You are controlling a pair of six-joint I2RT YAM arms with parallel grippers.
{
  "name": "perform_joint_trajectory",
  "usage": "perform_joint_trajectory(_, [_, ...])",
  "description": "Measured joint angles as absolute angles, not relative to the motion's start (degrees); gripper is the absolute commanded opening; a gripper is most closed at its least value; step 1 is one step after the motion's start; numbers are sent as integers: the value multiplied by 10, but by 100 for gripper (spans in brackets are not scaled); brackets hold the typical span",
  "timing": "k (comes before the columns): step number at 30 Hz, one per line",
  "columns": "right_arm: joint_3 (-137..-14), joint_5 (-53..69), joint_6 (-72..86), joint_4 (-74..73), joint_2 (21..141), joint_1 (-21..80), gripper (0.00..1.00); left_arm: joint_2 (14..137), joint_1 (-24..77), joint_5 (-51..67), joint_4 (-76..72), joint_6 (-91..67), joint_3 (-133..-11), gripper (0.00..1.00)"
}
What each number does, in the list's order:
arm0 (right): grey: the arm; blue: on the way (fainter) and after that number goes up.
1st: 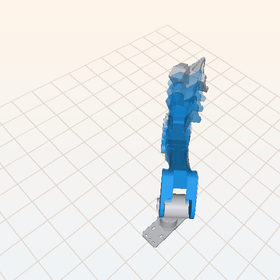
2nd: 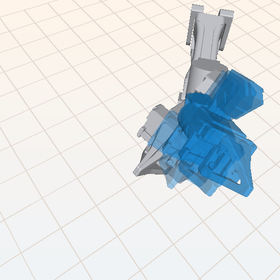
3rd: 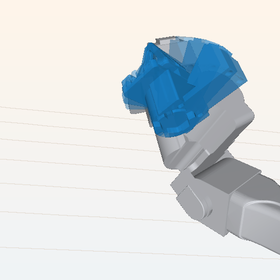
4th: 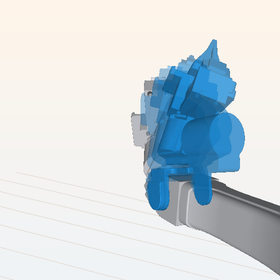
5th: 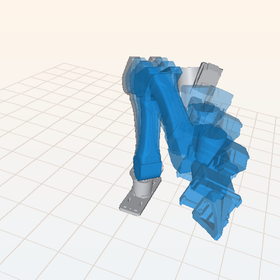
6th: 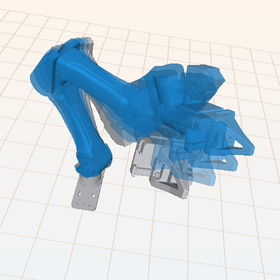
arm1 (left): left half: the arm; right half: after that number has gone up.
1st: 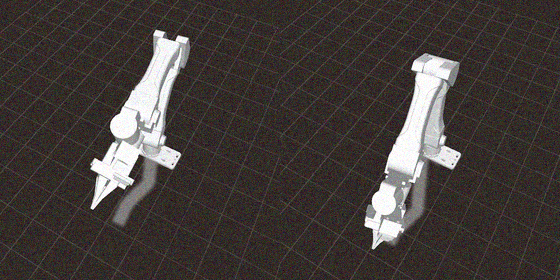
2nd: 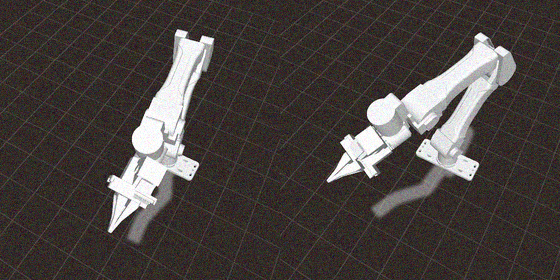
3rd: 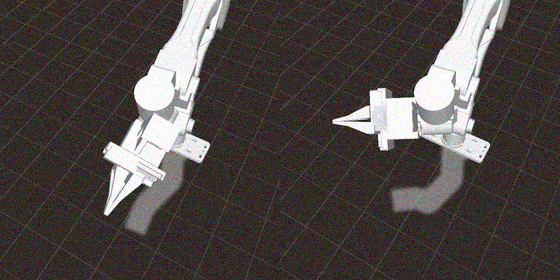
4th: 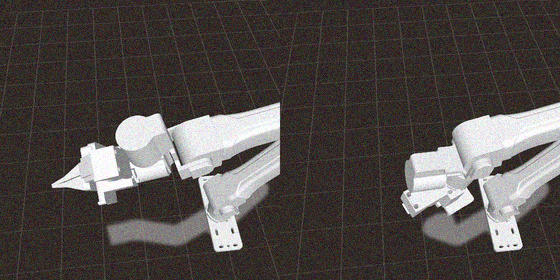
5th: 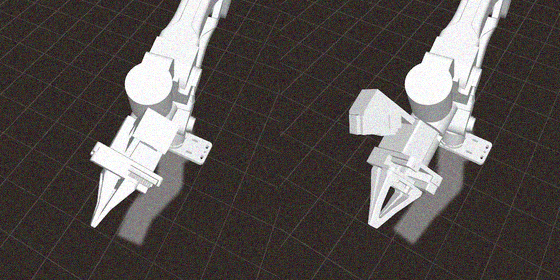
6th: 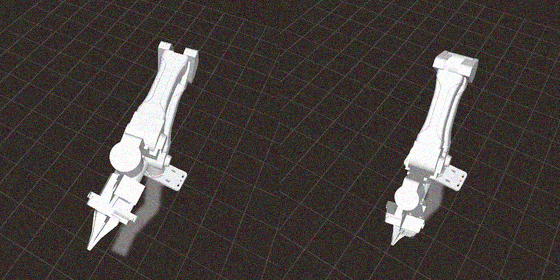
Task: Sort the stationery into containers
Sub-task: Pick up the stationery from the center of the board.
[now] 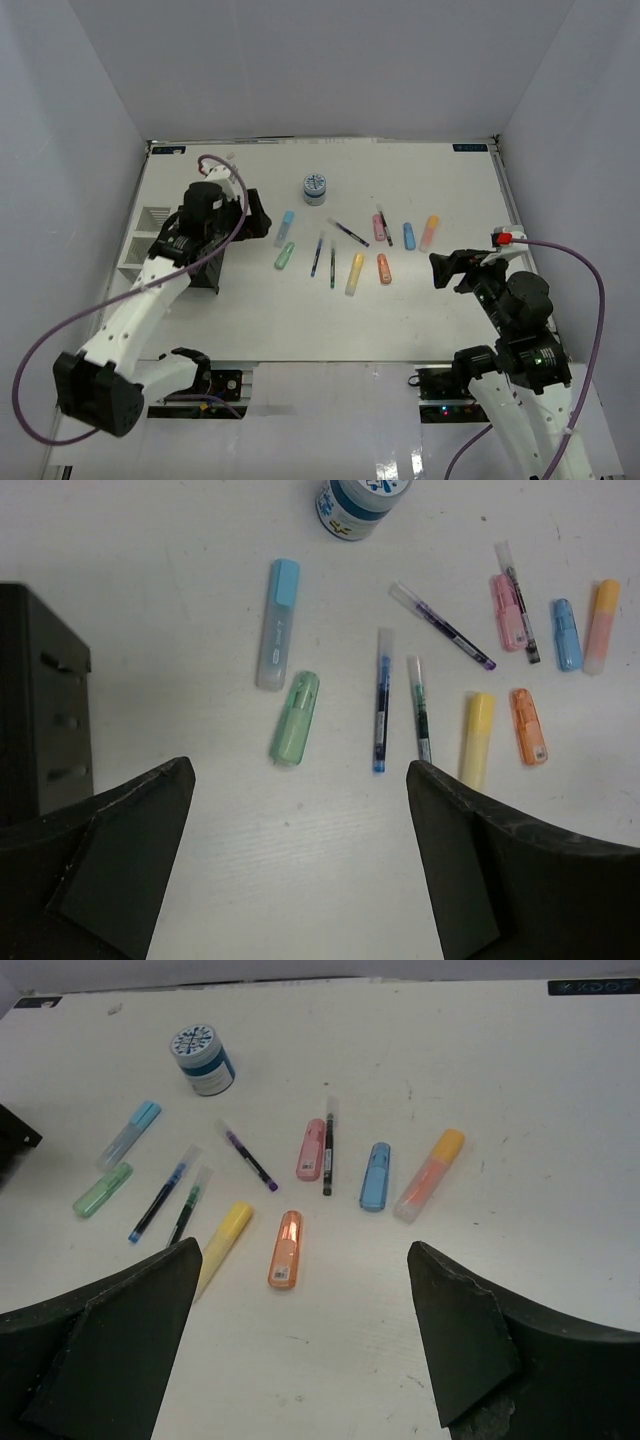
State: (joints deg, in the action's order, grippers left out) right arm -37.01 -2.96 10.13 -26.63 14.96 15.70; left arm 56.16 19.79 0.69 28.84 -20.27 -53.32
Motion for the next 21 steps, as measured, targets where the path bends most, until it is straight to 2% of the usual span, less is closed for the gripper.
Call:
perform_joint_trajectory(5, [-368, 14, 104, -249, 190, 157, 90, 780, 198, 33, 269, -206, -668, 98])
perform_joint_trajectory(10, [-368, 32, 104, -242, 209, 157, 90, 940, 198, 54, 242, -206, -789, 98])
perform_joint_trajectory(14, [-365, 40, 104, -236, 209, 157, 90, 1040, 198, 76, 198, -206, -847, 98])
perform_joint_trajectory(21, [-347, 59, 104, -225, 196, 157, 90, 1149, 205, 95, 125, -180, -874, 98])
